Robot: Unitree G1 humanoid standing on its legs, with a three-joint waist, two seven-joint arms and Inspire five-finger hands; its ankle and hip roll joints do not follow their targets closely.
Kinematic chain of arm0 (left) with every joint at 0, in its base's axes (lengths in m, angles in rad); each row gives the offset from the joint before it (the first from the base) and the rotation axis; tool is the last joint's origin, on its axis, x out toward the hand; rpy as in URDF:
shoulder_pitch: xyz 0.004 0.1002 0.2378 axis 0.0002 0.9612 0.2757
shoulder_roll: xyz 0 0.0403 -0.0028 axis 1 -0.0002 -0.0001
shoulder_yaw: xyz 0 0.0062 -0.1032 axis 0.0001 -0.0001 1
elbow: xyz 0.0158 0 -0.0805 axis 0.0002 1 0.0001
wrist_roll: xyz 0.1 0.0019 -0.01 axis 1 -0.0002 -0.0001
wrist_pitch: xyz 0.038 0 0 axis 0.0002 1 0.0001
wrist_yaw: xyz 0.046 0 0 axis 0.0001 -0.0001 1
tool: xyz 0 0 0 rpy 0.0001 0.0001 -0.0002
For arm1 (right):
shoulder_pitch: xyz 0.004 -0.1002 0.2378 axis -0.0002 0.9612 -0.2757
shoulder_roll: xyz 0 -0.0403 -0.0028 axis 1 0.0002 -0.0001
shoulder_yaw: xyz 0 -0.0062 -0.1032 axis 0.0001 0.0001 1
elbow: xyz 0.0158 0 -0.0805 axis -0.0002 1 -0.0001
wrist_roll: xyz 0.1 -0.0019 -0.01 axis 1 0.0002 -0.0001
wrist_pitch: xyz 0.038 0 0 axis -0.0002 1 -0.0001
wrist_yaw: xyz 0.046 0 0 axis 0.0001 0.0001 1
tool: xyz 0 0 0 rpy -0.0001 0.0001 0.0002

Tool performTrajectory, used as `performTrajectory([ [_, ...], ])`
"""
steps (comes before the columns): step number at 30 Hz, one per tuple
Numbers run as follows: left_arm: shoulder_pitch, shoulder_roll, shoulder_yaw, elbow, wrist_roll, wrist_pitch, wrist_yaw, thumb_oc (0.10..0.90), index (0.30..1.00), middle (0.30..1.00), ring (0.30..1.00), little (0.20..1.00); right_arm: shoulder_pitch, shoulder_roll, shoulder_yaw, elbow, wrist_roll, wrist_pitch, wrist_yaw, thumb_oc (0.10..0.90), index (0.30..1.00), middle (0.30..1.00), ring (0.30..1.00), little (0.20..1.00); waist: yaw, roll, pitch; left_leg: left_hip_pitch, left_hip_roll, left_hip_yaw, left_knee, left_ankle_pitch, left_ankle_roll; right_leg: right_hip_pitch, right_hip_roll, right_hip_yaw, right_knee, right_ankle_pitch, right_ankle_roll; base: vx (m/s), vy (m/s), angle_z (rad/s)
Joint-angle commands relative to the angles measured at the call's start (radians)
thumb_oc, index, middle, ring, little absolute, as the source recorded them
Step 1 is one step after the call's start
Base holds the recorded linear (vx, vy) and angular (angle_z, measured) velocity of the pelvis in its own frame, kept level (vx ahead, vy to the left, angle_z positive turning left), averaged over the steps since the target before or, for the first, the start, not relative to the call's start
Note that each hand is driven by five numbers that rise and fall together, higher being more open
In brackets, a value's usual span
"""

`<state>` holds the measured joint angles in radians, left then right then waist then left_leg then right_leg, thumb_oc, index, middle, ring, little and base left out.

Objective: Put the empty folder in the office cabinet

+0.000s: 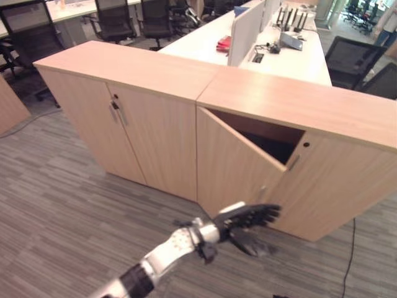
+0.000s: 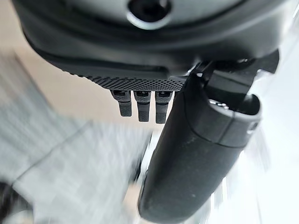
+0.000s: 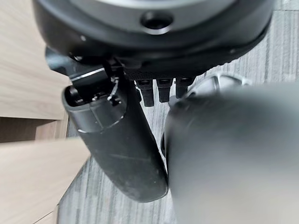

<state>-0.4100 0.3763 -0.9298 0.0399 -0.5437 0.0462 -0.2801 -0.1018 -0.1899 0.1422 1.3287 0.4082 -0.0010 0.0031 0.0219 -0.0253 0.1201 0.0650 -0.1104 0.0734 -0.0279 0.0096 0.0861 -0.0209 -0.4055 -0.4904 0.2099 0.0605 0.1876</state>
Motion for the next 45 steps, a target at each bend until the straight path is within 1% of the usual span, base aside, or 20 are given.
performTrajectory([
  [1, -0.032, -0.038, 0.149, -0.093, -0.061, -0.091, 0.004, 0.8, 0.9, 0.9, 0.9, 0.9, 0.005, 0.032, 0.007, -0.007, 0.082, -0.006, 0.032, 0.8, 0.9, 0.9, 0.9, 0.9, 0.015, -0.024, -0.027, 0.024, 0.067, -0.047, -0.039, -0.082, -0.074, 0.052, -0.092, 0.052, -0.109, 0.146, 0.056, 0.01, -0.153, -0.08],
  [3, -0.021, -0.026, 0.165, -0.089, -0.065, -0.097, 0.008, 0.8, 0.9, 0.9, 0.9, 0.9, 0.01, 0.033, 0.003, -0.006, 0.095, -0.008, 0.039, 0.8, 0.9, 0.9, 0.9, 0.9, 0.013, -0.031, -0.033, 0.012, 0.072, -0.045, -0.035, -0.082, -0.08, 0.074, -0.099, 0.072, -0.12, 0.149, 0.057, 0.05, -0.16, -0.16],
  [5, 0.064, 0.009, 0.242, -0.084, -0.069, -0.111, 0.021, 0.8, 0.9, 0.9, 0.9, 0.9, 0.015, 0.028, -0.025, 0.031, 0.079, -0.008, 0.041, 0.8, 0.9, 0.9, 0.9, 0.9, 0.029, -0.051, -0.057, 0.006, 0.088, -0.045, -0.039, -0.081, -0.099, 0.099, -0.053, 0.073, -0.172, 0.094, 0.067, 0.14, -0.285, -0.16],
  [7, 0.135, 0.019, 0.302, -0.054, -0.057, -0.117, 0.033, 0.8, 0.9, 0.9, 0.9, 0.9, 0.02, 0.023, -0.033, 0.059, 0.061, -0.006, 0.038, 0.8, 0.9, 0.9, 0.9, 0.9, 0.035, -0.056, -0.063, 0.013, 0.121, -0.045, -0.038, -0.084, -0.117, 0.113, 0.008, 0.073, -0.209, 0.055, 0.066, 0.13, -0.341, -0.26],
  [8, 0.214, 0.026, 0.387, 0.0, -0.052, -0.131, 0.064, 0.8, 0.9, 0.9, 0.9, 0.9, 0.019, 0.012, -0.04, 0.057, 0.063, -0.009, 0.037, 0.8, 0.9, 0.9, 0.9, 0.9, 0.034, -0.058, -0.061, 0.013, 0.154, -0.047, -0.026, -0.084, -0.132, 0.113, 0.061, 0.101, -0.236, 0.032, 0.052, 0.07, -0.265, -0.19],
  [9, 0.214, 0.026, 0.387, 0.0, -0.052, -0.131, 0.064, 0.8, 0.9, 0.9, 0.9, 0.9, 0.019, 0.012, -0.039, 0.057, 0.063, -0.009, 0.038, 0.8, 0.9, 0.9, 0.9, 0.9, 0.034, -0.058, -0.062, 0.012, 0.153, -0.048, -0.026, -0.084, -0.132, 0.112, 0.061, 0.101, -0.236, 0.032, 0.052, 0.07, -0.325, -0.36],
  [14, 0.487, 0.023, 0.616, 0.174, 0.112, -0.164, 0.13, 0.8, 0.9, 0.9, 0.9, 0.9, 0.068, -0.008, -0.075, 0.064, 0.065, -0.029, 0.035, 0.8, 0.9, 0.9, 0.9, 0.9, 0.056, -0.04, -0.061, 0.002, 0.256, -0.063, 0.012, -0.064, -0.179, 0.131, 0.192, 0.106, -0.261, -0.039, -0.015, 0.03, -0.247, -0.19],
  [18, 0.532, 0.027, 0.658, 0.235, 0.182, -0.176, 0.139, 0.8, 0.9, 0.9, 0.9, 0.9, 0.081, -0.018, -0.086, 0.074, 0.06, -0.032, 0.033, 0.8, 0.9, 0.9, 0.9, 0.9, 0.058, -0.035, -0.063, -0.014, 0.271, -0.072, 0.032, -0.053, -0.187, 0.131, 0.217, 0.104, -0.261, -0.056, -0.034, -0.01, -0.141, 0.07],
  [20, 0.557, 0.009, 0.699, 0.375, 0.299, -0.193, 0.178, 0.8, 0.9, 0.9, 0.9, 0.9, 0.099, -0.03, -0.091, 0.09, 0.048, -0.037, 0.033, 0.8, 0.9, 0.9, 0.9, 0.9, 0.066, -0.029, -0.055, -0.04, 0.287, -0.082, 0.091, -0.053, -0.198, 0.147, 0.251, 0.098, -0.263, -0.083, -0.064, -0.04, -0.17, 0.15],
  [21, 0.568, 0.0, 0.7, 0.43, 0.275, -0.17, 0.15, 0.8, 0.9, 0.9, 0.9, 0.9, 0.1, -0.039, -0.086, 0.089, 0.037, -0.033, 0.033, 0.8, 0.9, 0.9, 0.9, 0.9, 0.065, -0.023, -0.049, -0.045, 0.29, -0.081, 0.12, -0.061, -0.2, 0.152, 0.261, 0.101, -0.261, -0.093, -0.072, -0.05, -0.109, 0.19],
  [24, 0.575, -0.061, 0.763, 0.63, 0.149, -0.129, 0.15, 0.8, 0.9, 0.9, 0.9, 0.9, 0.088, -0.063, -0.062, 0.091, 0.005, -0.025, 0.038, 0.8, 0.9, 0.9, 0.9, 0.9, 0.062, -0.009, -0.037, -0.072, 0.253, -0.1, 0.212, -0.079, -0.189, 0.15, 0.264, 0.122, -0.248, -0.1, -0.092, -0.06, -0.034, 0.03],
  [25, 0.573, -0.061, 0.762, 0.632, 0.149, -0.13, 0.15, 0.8, 0.9, 0.9, 0.9, 0.9, 0.086, -0.063, -0.062, 0.091, 0.005, -0.025, 0.038, 0.8, 0.9, 0.9, 0.9, 0.9, 0.059, -0.011, -0.039, -0.077, 0.25, -0.102, 0.212, -0.075, -0.187, 0.146, 0.261, 0.12, -0.248, -0.099, -0.091, -0.09, -0.019, -0.09],
  [26, 0.542, -0.112, 0.793, 0.822, 0.151, -0.13, 0.18, 0.8, 0.9, 0.9, 0.9, 0.9, 0.073, -0.07, -0.042, 0.078, -0.008, -0.02, 0.04, 0.8, 0.9, 0.9, 0.9, 0.9, 0.066, -0.013, -0.03, -0.112, 0.169, -0.175, 0.281, -0.09, -0.17, 0.132, 0.257, 0.147, -0.241, -0.092, -0.099, -0.08, -0.015, 0.02],
  [27, 0.517, -0.132, 0.806, 0.914, 0.163, -0.134, 0.195, 0.8, 0.9, 0.9, 0.9, 0.9, 0.06, -0.072, -0.031, 0.074, -0.017, -0.021, 0.038, 0.8, 0.9, 0.9, 0.9, 0.9, 0.07, -0.015, -0.028, -0.129, 0.113, -0.218, 0.293, -0.108, -0.157, 0.123, 0.257, 0.16, -0.24, -0.087, -0.1, -0.08, -0.029, 0.13],
  [29, 0.483, -0.17, 0.839, 1.071, 0.163, -0.131, 0.214, 0.8, 0.9, 0.9, 0.9, 0.9, 0.041, -0.069, -0.02, 0.074, -0.024, -0.022, 0.038, 0.8, 0.9, 0.9, 0.9, 0.9, 0.074, -0.02, -0.034, -0.138, 0.036, -0.269, 0.284, -0.144, -0.137, 0.108, 0.264, 0.186, -0.243, -0.077, -0.102, -0.03, -0.004, -0.2],
  [30, 0.467, -0.181, 0.857, 1.154, 0.167, -0.128, 0.216, 0.8, 0.9, 0.9, 0.9, 0.9, 0.032, -0.066, -0.016, 0.074, -0.024, -0.022, 0.039, 0.8, 0.9, 0.9, 0.9, 0.9, 0.073, -0.017, -0.037, -0.144, 0.021, -0.272, 0.278, -0.147, -0.127, 0.104, 0.27, 0.194, -0.243, -0.075, -0.102, 0.0, 0.026, -0.89],
  [33, 0.473, -0.182, 0.878, 1.259, 0.234, -0.123, 0.225, 0.8, 0.9, 0.9, 0.9, 0.9, 0.026, -0.051, -0.015, 0.077, -0.02, -0.022, 0.041, 0.8, 0.9, 0.9, 0.9, 0.9, 0.07, -0.011, -0.051, -0.109, 0.029, -0.262, 0.23, -0.146, -0.115, 0.106, 0.283, 0.206, -0.247, -0.072, -0.103, 0.03, 0.043, -0.65],
  [34, 0.493, -0.177, 0.856, 1.298, 0.347, -0.138, 0.269, 0.8, 0.9, 0.9, 0.9, 0.9, 0.025, -0.041, -0.02, 0.079, -0.003, -0.028, 0.037, 0.8, 0.9, 0.9, 0.9, 0.9, 0.067, -0.009, -0.068, -0.088, 0.032, -0.269, 0.18, -0.129, -0.112, 0.108, 0.287, 0.211, -0.262, -0.065, -0.101, 0.05, 0.068, -0.27],
  [40, 0.525, -0.175, 0.886, 1.278, 0.317, -0.172, 0.341, 0.8, 0.9, 0.9, 0.9, 0.9, 0.054, 0.006, -0.049, 0.107, 0.064, -0.051, 0.0, 0.8, 0.9, 0.9, 0.9, 0.9, 0.074, -0.003, -0.105, -0.018, 0.086, -0.288, -0.056, -0.033, -0.12, 0.095, 0.311, 0.201, -0.297, -0.059, -0.085, -0.01, 0.054, 0.0],
  [45, 0.496, -0.183, 0.811, 1.249, 0.335, -0.177, 0.325, 0.8, 0.9, 0.9, 0.9, 0.9, 0.069, 0.007, -0.005, 0.107, 0.012, -0.042, -0.002, 0.8, 0.9, 0.9, 0.9, 0.9, 0.057, 0.003, -0.114, -0.007, 0.089, -0.277, -0.059, -0.033, -0.117, 0.104, 0.305, 0.215, -0.297, -0.056, -0.08, 0.02, 0.054, 0.03],
])
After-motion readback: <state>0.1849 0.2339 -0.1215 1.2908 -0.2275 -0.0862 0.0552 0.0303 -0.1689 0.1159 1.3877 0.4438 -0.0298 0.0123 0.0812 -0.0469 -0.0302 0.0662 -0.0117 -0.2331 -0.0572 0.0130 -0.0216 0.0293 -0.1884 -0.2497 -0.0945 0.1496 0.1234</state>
